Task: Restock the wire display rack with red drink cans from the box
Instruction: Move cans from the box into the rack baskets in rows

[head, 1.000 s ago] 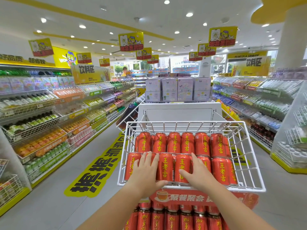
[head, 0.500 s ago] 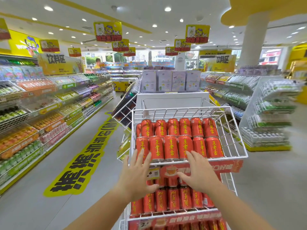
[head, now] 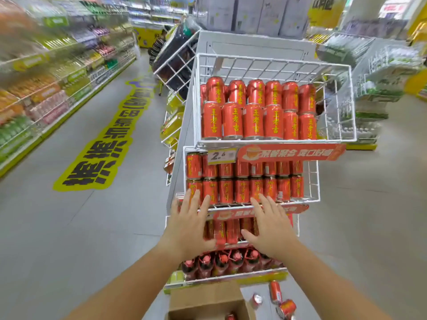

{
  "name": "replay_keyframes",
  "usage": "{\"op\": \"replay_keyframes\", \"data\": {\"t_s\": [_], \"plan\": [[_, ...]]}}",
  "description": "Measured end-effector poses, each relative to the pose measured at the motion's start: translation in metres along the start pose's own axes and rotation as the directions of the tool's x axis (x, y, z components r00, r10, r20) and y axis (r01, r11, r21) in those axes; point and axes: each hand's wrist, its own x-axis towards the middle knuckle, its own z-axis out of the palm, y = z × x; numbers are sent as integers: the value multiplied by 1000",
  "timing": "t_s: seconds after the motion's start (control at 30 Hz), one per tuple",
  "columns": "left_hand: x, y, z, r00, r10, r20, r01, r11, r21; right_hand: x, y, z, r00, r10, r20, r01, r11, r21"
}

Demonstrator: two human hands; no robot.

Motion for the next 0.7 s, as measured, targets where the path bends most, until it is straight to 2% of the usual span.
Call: {"op": "replay_keyframes", "data": {"t_s": [0.27, 0.37, 0.57, 0.7], "plan": [[-40, 15, 150, 965, -68, 253, 77, 997, -22, -29, 4, 139, 977, -61, 204, 49, 997, 63], [-63, 27, 221, 949, -91, 302, 111, 993, -50, -42, 7, 207, 959, -75, 272, 45, 992, 116], [-109, 60, 366, 862, -111, 495, 183, 978, -100, -73, 21, 351, 867, -100, 488, 45, 991, 123], [-137, 77, 460, 816, -140, 561, 249, 961, -122, -99, 23, 454, 818, -122, 562, 33, 986, 166]]}}
